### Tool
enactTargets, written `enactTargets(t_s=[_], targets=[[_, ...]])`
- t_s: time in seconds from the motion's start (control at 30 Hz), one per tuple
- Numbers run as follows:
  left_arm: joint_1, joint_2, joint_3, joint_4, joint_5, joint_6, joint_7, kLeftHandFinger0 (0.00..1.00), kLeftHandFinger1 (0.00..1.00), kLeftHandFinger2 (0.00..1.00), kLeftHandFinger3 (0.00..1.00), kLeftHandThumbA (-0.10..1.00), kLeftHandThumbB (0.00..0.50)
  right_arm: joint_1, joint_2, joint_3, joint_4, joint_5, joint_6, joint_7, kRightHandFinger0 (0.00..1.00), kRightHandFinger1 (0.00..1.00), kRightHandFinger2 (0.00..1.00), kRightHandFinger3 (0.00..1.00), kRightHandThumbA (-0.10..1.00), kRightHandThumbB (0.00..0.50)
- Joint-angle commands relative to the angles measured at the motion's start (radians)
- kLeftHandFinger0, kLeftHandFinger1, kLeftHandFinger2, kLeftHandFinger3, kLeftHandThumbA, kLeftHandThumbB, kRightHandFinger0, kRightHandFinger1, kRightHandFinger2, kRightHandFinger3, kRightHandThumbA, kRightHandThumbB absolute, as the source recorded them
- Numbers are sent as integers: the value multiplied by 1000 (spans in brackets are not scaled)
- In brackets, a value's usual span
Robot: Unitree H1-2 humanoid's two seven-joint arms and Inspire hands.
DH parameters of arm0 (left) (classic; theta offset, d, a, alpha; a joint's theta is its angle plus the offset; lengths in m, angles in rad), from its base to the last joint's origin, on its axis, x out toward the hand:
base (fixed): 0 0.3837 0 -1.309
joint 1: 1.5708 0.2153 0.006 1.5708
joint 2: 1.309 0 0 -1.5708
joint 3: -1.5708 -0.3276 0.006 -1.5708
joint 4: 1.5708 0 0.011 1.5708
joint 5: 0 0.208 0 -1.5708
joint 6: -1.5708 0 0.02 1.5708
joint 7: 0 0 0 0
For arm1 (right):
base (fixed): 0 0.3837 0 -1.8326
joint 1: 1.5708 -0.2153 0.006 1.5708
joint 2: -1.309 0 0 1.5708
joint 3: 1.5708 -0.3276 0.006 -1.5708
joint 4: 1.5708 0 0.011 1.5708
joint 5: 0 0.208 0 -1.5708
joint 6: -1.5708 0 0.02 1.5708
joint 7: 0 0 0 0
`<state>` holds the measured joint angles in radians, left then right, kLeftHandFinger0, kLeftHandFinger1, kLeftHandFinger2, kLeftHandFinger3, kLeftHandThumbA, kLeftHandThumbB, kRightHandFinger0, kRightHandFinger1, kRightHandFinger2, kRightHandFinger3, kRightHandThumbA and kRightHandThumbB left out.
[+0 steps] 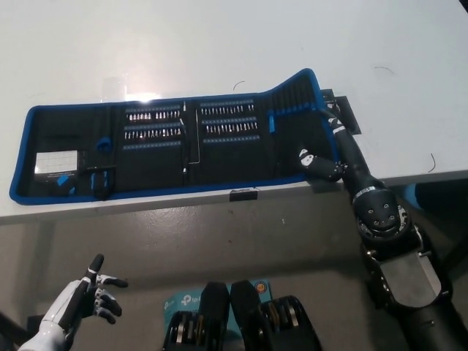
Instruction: The robot uses its right hand to lift an edge of the toolkit kept in middle of the desk and make one fold in it
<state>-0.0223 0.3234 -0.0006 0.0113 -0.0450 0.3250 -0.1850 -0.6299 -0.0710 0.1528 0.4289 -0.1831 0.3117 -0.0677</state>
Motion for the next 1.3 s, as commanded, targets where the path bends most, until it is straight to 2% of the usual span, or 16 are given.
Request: enactTargets(t_s=[0.0, 0.03, 0.07, 0.13, 0.2, 0.33, 0.43, 0.5, 0.67, 0.73, 0.8, 0.93, 0.97, 1.03, 1.13, 1.27], targets=[[-13, 11, 7, -37, -8, 6, -16, 440, 407, 326, 533, 1000, 500, -3, 15, -3, 21, -41, -75, -62, 8, 10, 23, 1000, -93, 81], [-16, 12, 7, -37, -8, 7, -18, 442, 408, 326, 537, 1000, 500, -2, 19, -7, 42, -50, -124, -94, 0, 0, 0, 705, -100, 50], [-16, 12, 9, -37, -9, 10, -18, 443, 410, 328, 539, 1000, 500, -2, 18, 1, 47, -72, -117, -113, 0, 0, 0, 493, -100, 37], [-15, 14, 7, -40, -3, 11, -17, 442, 414, 346, 540, 1000, 500, -1, 19, 10, 65, -105, -144, -156, 0, 7, 45, 270, -100, 31], [-16, 16, 4, -43, 0, 15, -19, 434, 413, 345, 551, 1000, 500, 3, 23, 8, 74, -114, -170, -177, 0, 98, 247, 177, -100, 29], [-13, 19, 2, -27, 0, -8, -27, 412, 396, 332, 557, 1000, 500, 12, 31, 6, 73, -120, -201, -193, 0, 156, 353, 186, -100, 44], [-10, 20, 3, -32, -3, 3, -32, 387, 394, 347, 562, 1000, 500, 13, 31, 20, 51, -138, -201, -188, 0, 120, 322, 193, -100, 37], [-8, 22, 0, -44, 1, 16, -31, 404, 413, 373, 573, 1000, 500, 9, 30, 29, 30, -141, -198, -171, 0, 169, 360, 203, -100, 31], [-7, 32, -4, -38, 14, 19, -38, 420, 416, 392, 576, 1000, 500, -30, 2, 87, -46, -207, -146, -134, 0, 125, 331, 241, -100, 15], [-4, 34, -4, -46, 13, 22, -41, 384, 397, 376, 576, 1000, 500, -69, -20, 134, -64, -267, -127, -124, 0, 61, 276, 192, -100, 13], [-7, 35, -4, -42, 12, 23, -42, 396, 407, 384, 571, 1000, 494, -133, -50, 188, -94, -321, -116, -80, 0, 1, 216, 221, -100, 38], [-11, 38, -6, -33, 11, 15, -46, 401, 409, 386, 568, 1000, 500, -223, -82, 279, -119, -407, -76, -21, 0, 0, 205, 316, -100, 124], [-12, 39, -6, -28, 10, 13, -47, 404, 415, 395, 570, 1000, 500, -248, -84, 305, -126, -425, -48, 10, 0, 0, 203, 369, -100, 127], [-12, 39, -9, -23, 13, 5, -46, 403, 413, 393, 571, 1000, 500, -287, -92, 363, -125, -469, -39, 50, 0, 16, 247, 379, -100, 127], [-19, 38, -12, -27, 13, 10, -47, 373, 388, 379, 572, 1000, 491, -328, -87, 461, -116, -534, -16, 123, 0, 44, 280, 432, -100, 220], [-30, 35, -16, -29, 8, 15, -53, 375, 385, 370, 563, 1000, 500, -321, -79, 541, -85, -574, -28, 147, 0, 68, 298, 436, -100, 230]])
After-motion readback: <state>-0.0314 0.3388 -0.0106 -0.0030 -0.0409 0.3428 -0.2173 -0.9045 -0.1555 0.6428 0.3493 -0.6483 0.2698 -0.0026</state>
